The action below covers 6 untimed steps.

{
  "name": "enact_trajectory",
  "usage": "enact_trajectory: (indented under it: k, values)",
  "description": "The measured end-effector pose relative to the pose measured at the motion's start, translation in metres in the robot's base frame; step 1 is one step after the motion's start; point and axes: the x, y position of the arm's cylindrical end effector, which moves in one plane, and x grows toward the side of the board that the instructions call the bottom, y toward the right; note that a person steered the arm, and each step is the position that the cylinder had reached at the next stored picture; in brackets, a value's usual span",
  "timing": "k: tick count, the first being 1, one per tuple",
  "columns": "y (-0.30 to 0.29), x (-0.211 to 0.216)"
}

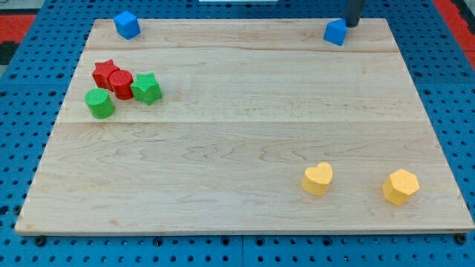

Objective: Move the blue triangle towards the center

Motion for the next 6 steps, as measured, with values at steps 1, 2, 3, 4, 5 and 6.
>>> enact_trajectory:
  k: [1,2,3,4,5,6]
  values:
    - [-0.011,0.057]
    - [0.017,0.029]
    - [0.077,0.041]
    - [0.059,-0.01]
    - [-0.025,-0.015]
    - [-0.055,0.052]
